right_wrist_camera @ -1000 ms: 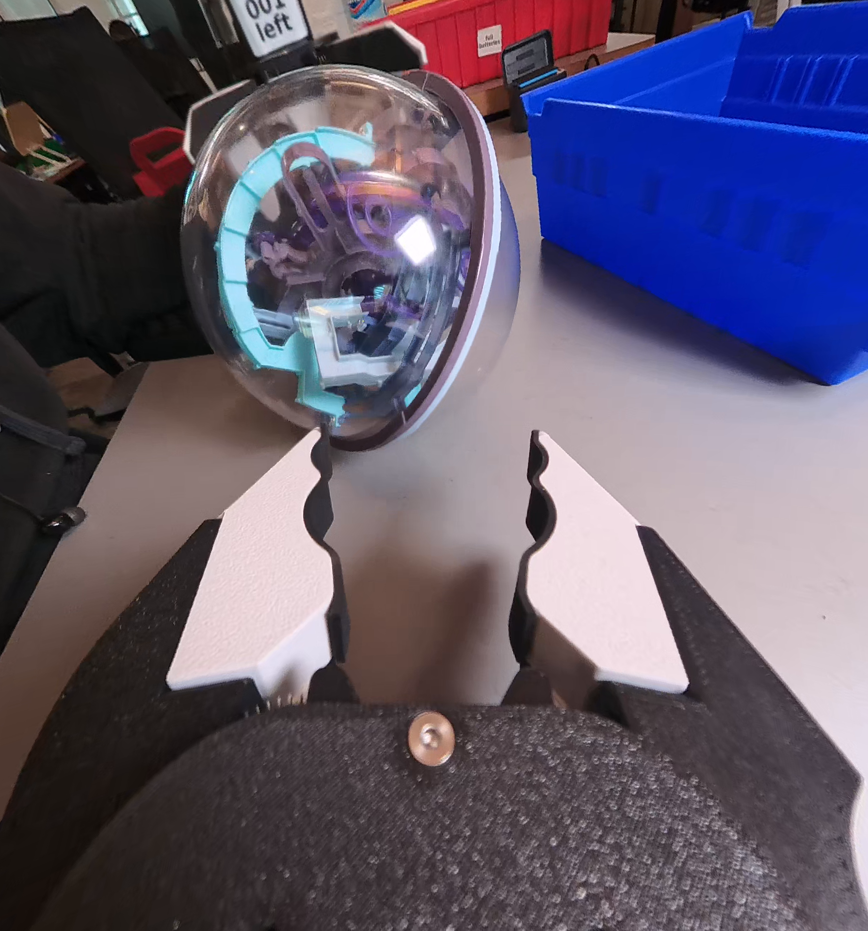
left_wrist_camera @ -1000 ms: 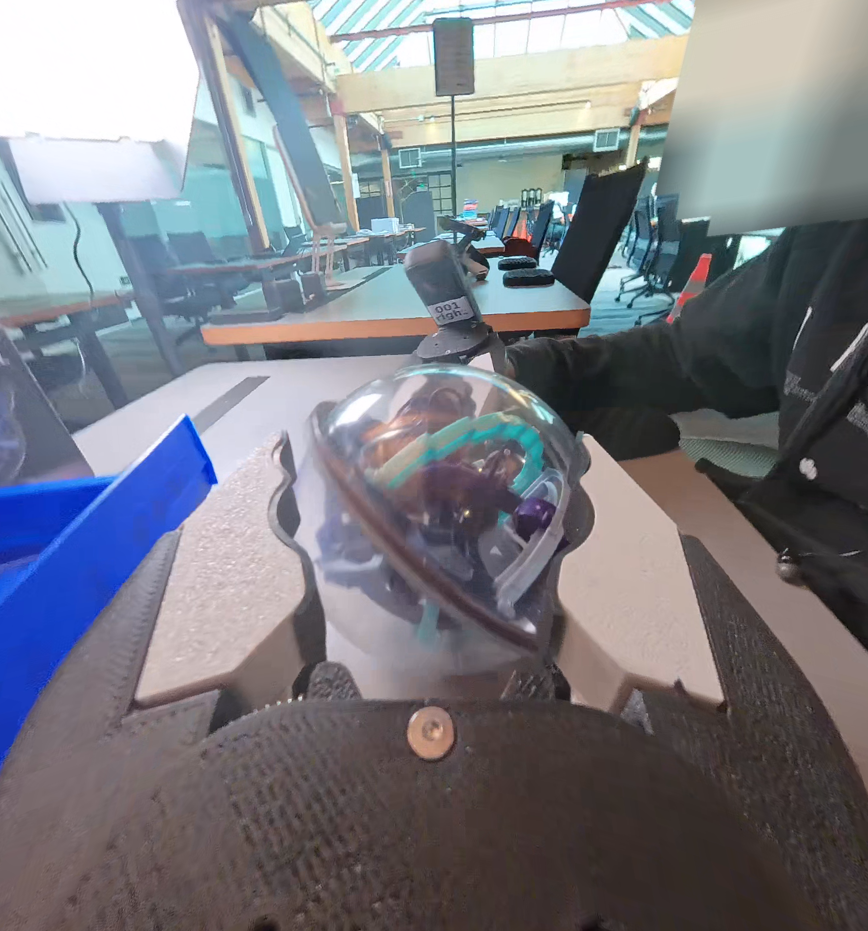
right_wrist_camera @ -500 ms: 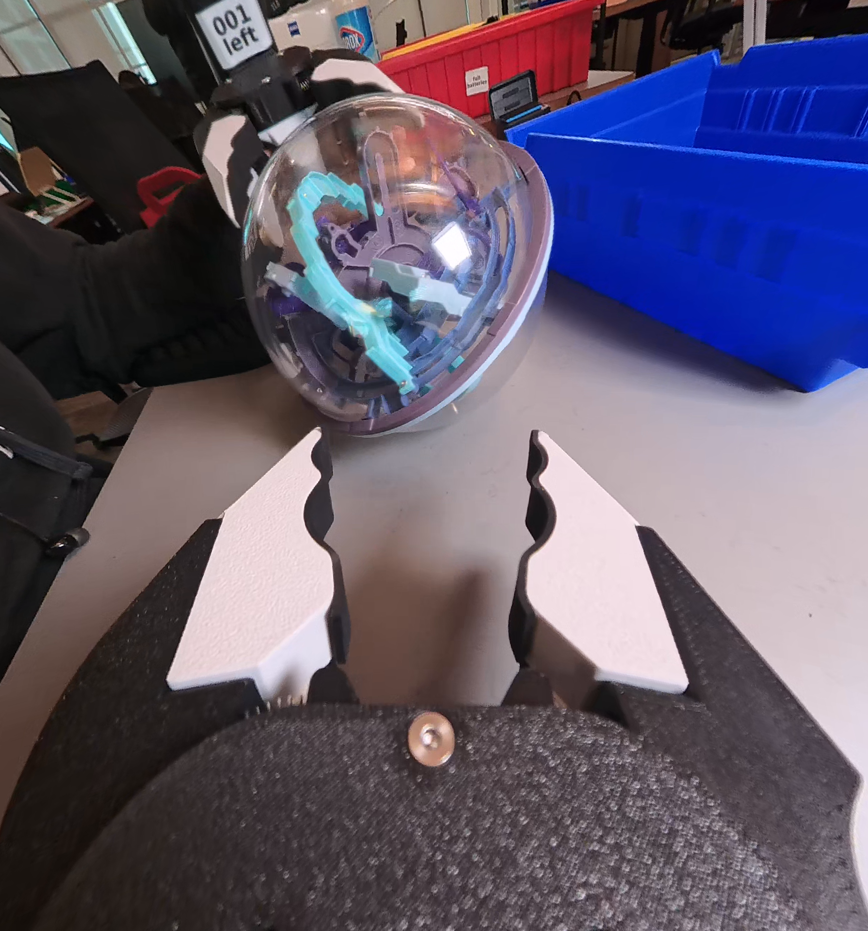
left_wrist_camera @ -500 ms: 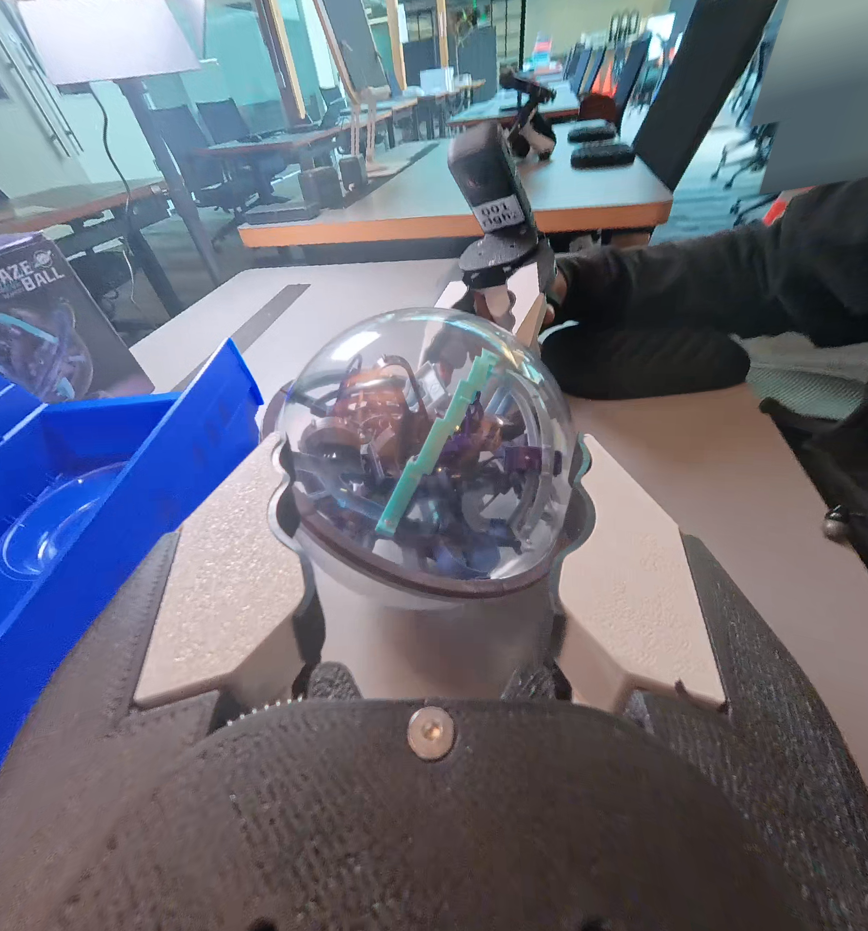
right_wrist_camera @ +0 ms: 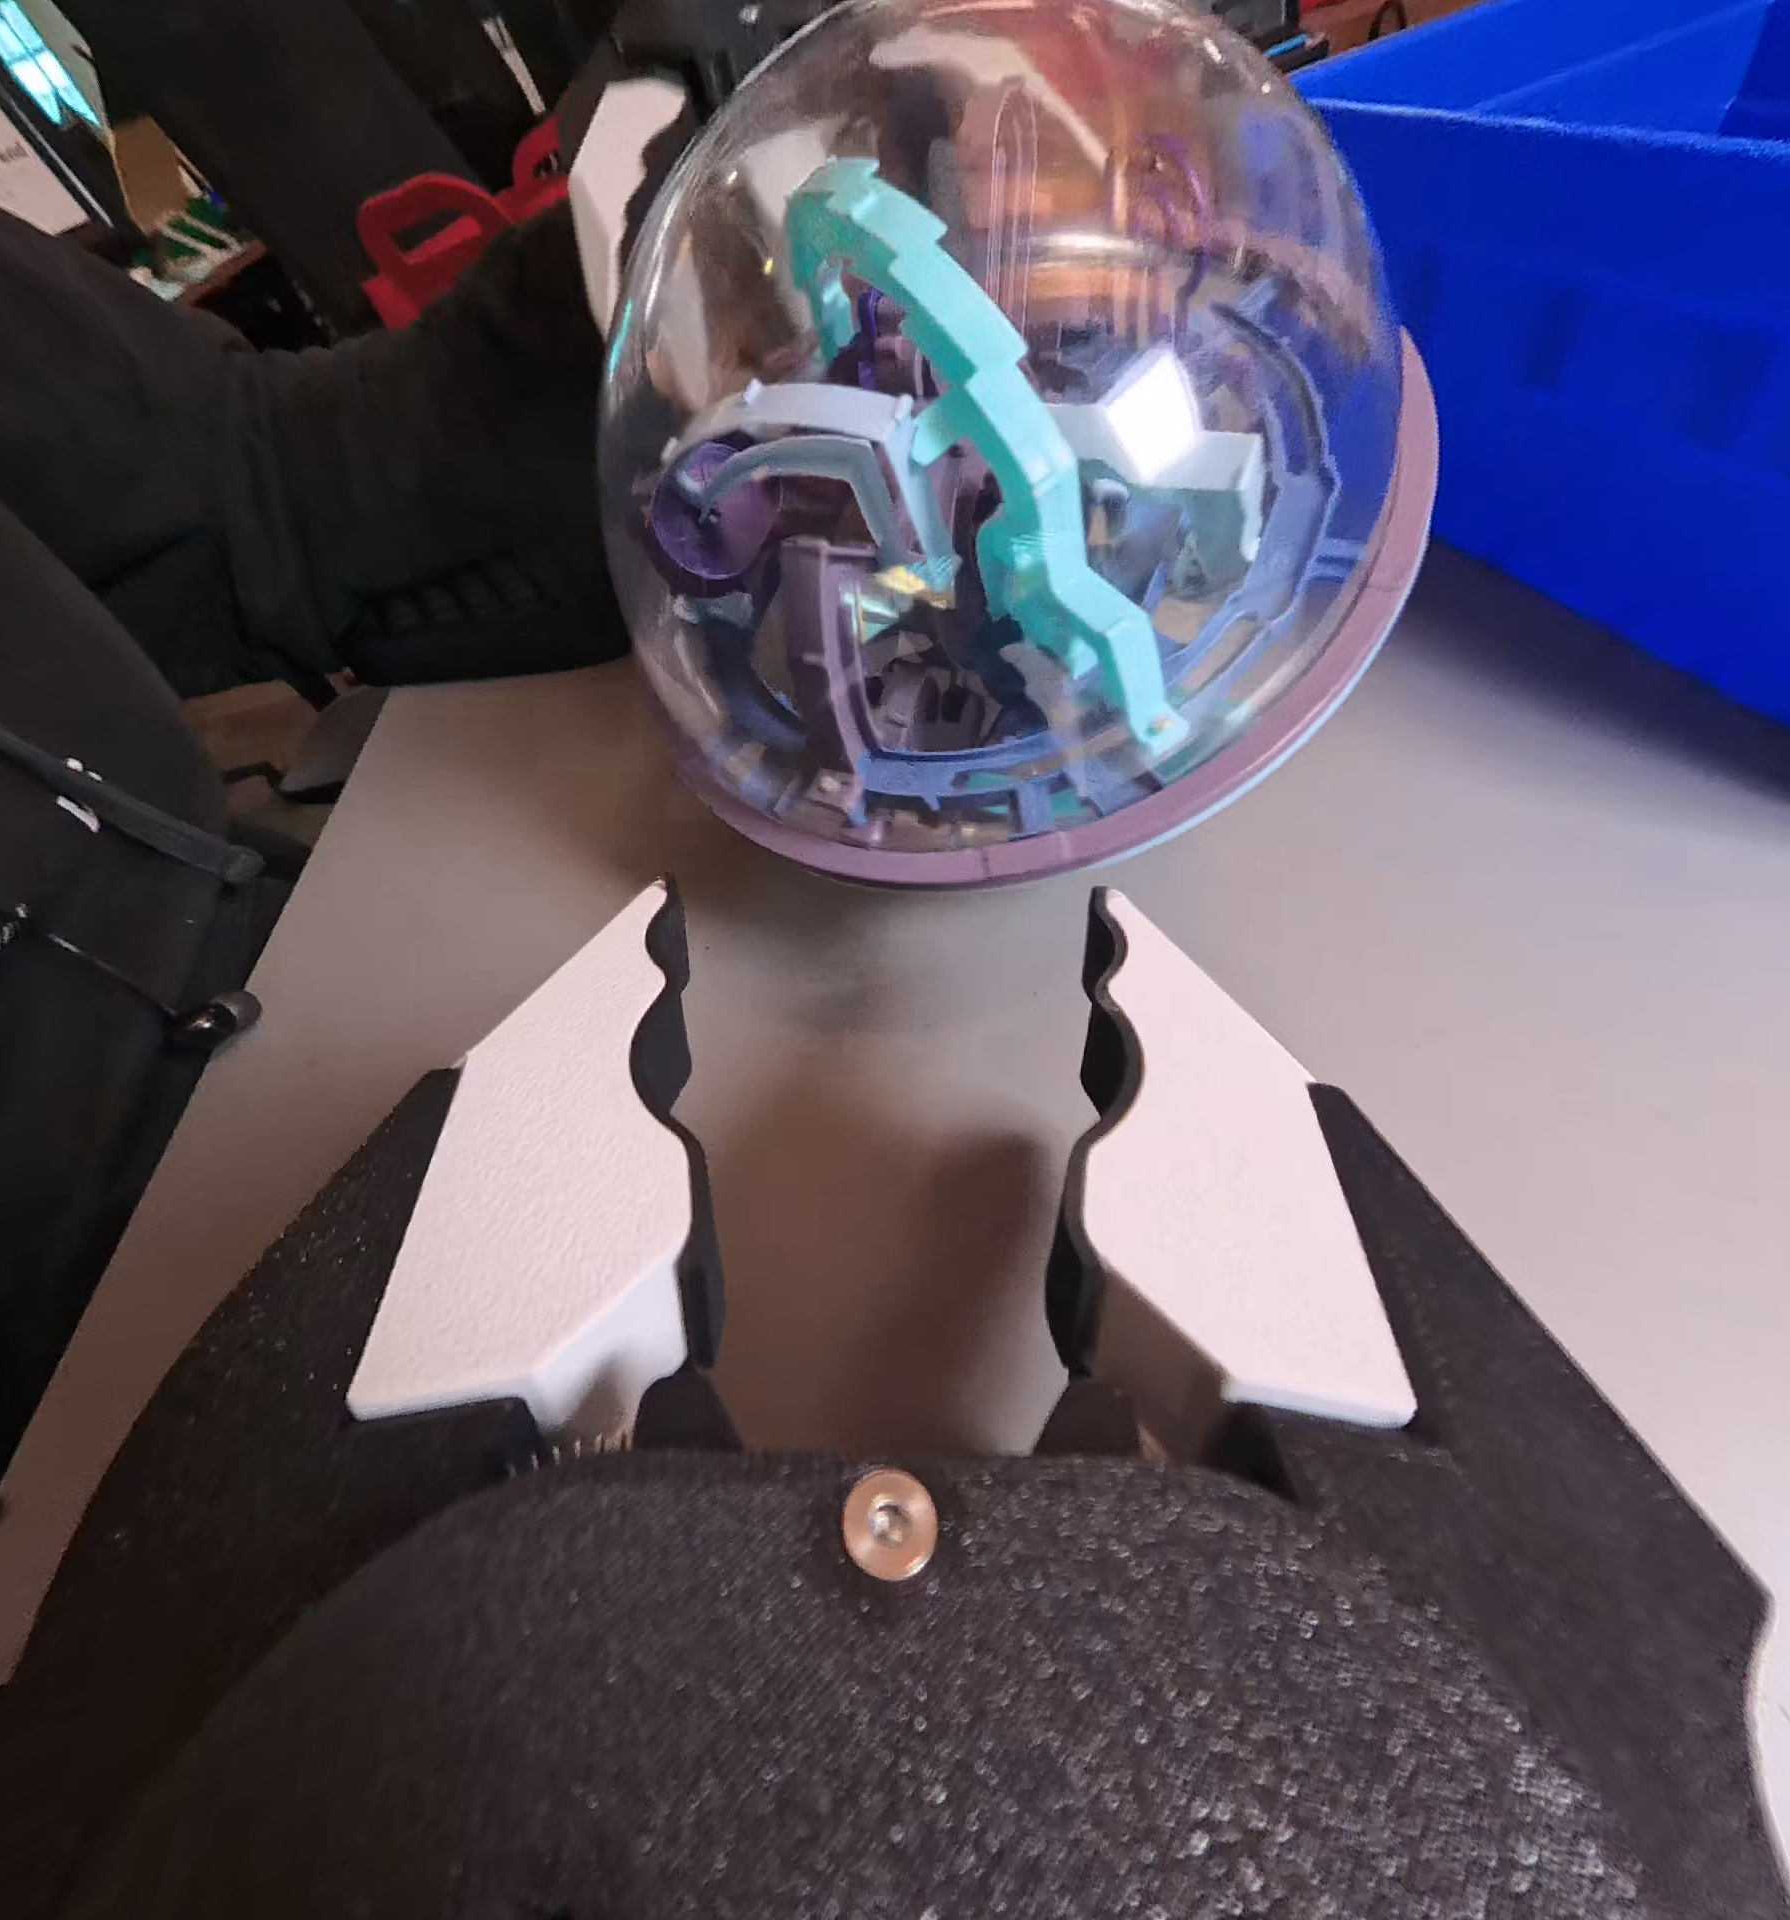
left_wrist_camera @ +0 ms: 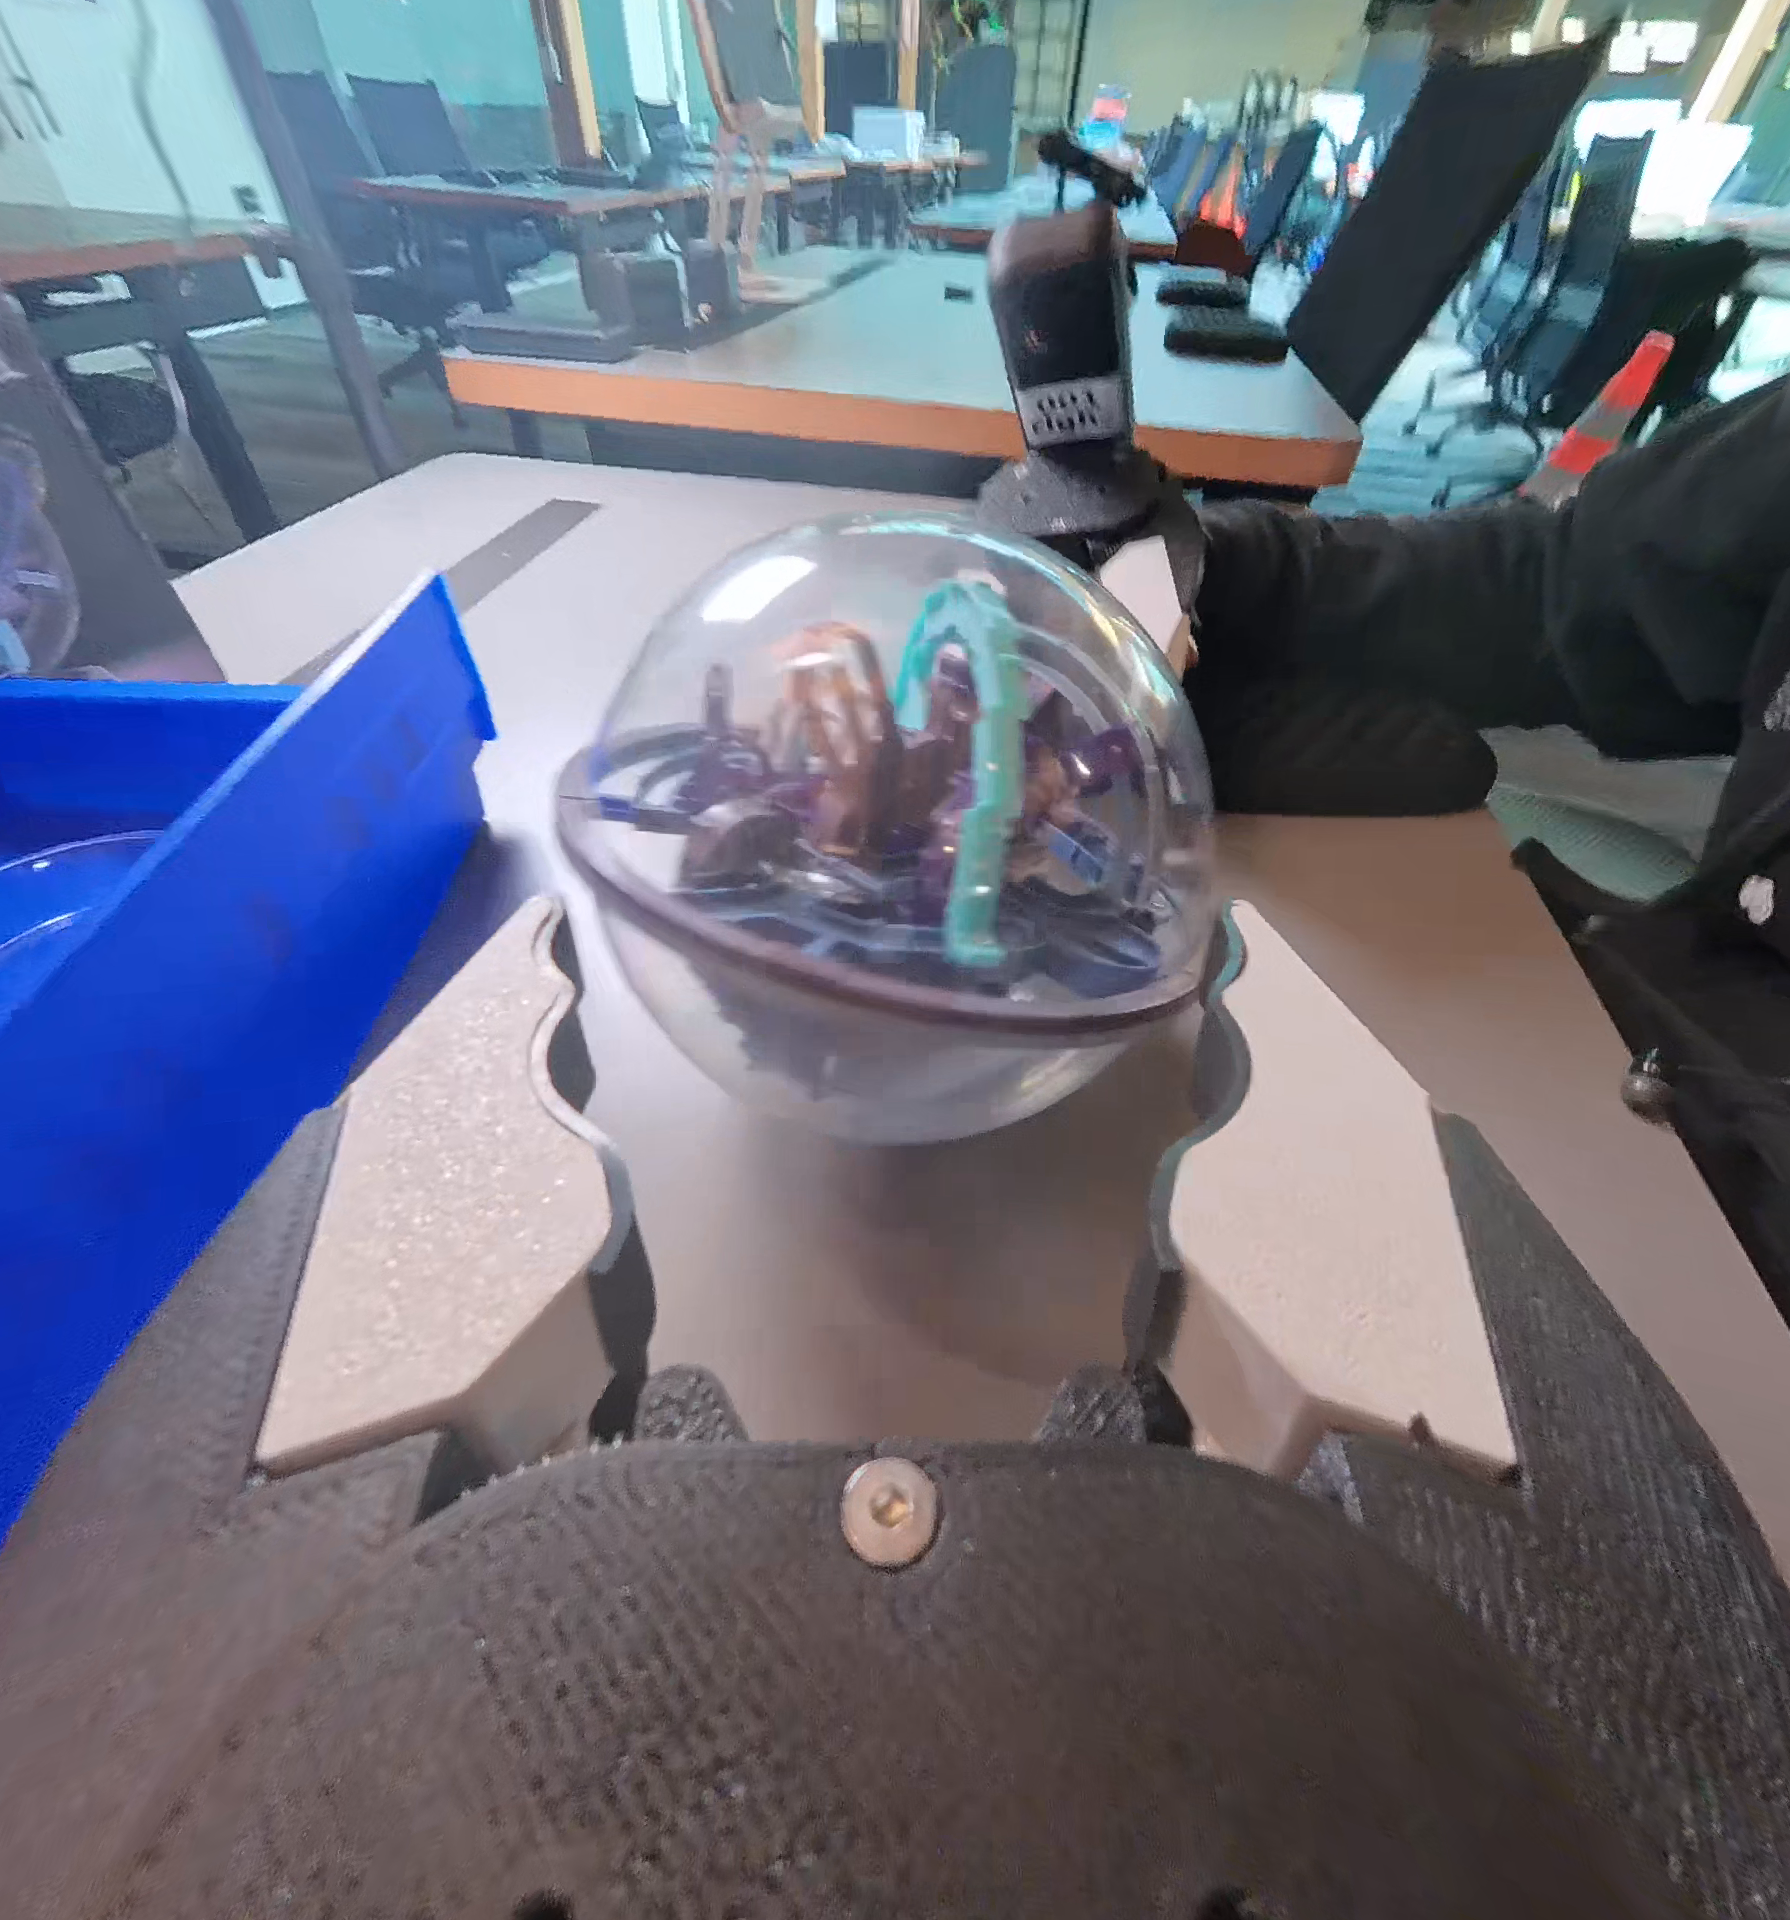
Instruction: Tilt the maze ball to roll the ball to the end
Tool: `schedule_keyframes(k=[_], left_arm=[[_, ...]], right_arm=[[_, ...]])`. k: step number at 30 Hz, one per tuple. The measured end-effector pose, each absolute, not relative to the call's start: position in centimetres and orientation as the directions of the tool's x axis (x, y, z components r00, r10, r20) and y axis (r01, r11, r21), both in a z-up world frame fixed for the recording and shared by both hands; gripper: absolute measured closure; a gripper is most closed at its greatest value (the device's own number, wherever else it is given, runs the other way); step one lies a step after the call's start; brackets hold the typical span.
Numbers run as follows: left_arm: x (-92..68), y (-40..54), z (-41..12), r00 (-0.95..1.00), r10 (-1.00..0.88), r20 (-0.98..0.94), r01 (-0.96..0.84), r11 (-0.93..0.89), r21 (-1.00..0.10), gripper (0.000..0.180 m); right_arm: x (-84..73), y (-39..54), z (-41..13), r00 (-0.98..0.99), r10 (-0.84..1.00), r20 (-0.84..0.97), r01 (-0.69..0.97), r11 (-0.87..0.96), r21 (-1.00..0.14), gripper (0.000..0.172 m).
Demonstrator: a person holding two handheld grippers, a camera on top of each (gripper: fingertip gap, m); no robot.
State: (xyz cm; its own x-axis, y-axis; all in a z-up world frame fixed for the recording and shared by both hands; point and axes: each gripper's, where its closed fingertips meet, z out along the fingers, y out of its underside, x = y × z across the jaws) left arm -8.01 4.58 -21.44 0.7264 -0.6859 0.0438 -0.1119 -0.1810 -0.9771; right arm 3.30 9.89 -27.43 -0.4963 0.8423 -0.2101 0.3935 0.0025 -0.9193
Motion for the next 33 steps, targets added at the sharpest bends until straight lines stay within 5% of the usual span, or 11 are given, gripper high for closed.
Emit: schedule_keyframes(k=[7,12,16,19,28,33], left_arm=[[-9.0,5.2,-20.5,0.625,-0.707,0.330,0.194,-0.269,-0.943,0.116],[-8.1,3.8,-20.5,0.565,-0.768,0.301,0.149,-0.263,-0.953,0.129],[-7.9,2.9,-20.4,0.528,-0.793,0.305,0.132,-0.278,-0.952,0.140],[-7.7,2.0,-20.6,0.504,-0.817,0.279,0.084,-0.275,-0.958,0.167],[-7.3,0.3,-21.2,0.470,-0.836,0.283,0.031,-0.305,-0.952,0.170],[-6.9,0.0,-23.0,0.500,-0.810,0.306,-0.004,-0.355,-0.935,0.134]], right_arm=[[3.4,9.7,-27.4,-0.505,0.840,-0.199,0.391,0.017,-0.920,0.110],[3.3,9.7,-27.6,-0.497,0.846,-0.193,0.397,0.025,-0.917,0.124],[3.5,9.6,-27.5,-0.507,0.840,-0.194,0.391,0.023,-0.920,0.153],[3.5,9.6,-27.6,-0.505,0.843,-0.185,0.393,0.033,-0.919,0.157],[4.1,9.0,-27.6,-0.549,0.799,-0.245,0.419,0.009,-0.908,0.139],[4.7,7.3,-28.8,-0.621,0.761,-0.187,0.436,0.138,-0.889,0.152]])
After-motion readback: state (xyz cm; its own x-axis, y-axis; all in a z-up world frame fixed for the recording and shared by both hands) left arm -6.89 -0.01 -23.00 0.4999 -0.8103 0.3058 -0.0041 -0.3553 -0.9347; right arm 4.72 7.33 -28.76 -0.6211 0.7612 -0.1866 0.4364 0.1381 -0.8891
